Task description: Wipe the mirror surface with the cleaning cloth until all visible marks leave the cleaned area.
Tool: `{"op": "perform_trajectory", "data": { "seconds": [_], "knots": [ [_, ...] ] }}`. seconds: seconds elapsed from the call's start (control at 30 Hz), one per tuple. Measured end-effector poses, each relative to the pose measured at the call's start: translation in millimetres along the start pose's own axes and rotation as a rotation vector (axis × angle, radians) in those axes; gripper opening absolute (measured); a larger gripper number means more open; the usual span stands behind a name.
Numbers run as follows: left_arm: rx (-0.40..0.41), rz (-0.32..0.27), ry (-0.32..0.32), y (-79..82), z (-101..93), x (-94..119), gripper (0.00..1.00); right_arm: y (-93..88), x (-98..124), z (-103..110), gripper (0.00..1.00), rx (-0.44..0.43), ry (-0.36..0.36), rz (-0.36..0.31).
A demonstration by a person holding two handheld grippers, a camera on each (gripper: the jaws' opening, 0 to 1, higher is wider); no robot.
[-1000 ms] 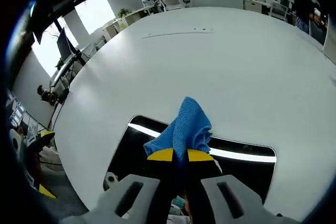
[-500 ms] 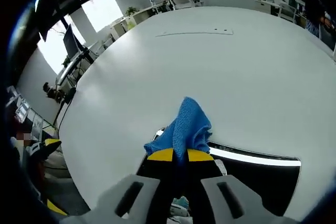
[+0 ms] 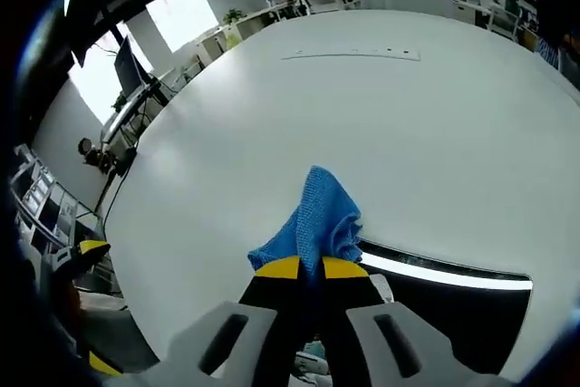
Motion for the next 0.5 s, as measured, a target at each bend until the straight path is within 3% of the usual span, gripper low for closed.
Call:
{"op": "perform_trajectory", "data": {
  "seconds": [0.5],
  "knots": [
    [-0.021,0.025,-0.004,-4.7,0.4,-3.4,0.98,-27.7,14.0,10.4,0.01,0.001,0.038,0.018]
  ]
}}
Point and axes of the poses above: the point that each gripper's makers call its tool centre point, and the gripper's own axes: x roughly backward along the fingers, z roughly to its left, y roughly out of its top, the point moved 3 cm from there along x, roughly backward along the fingers, and after that the axes turned 1 degree about -z, right-handed, at the moved point
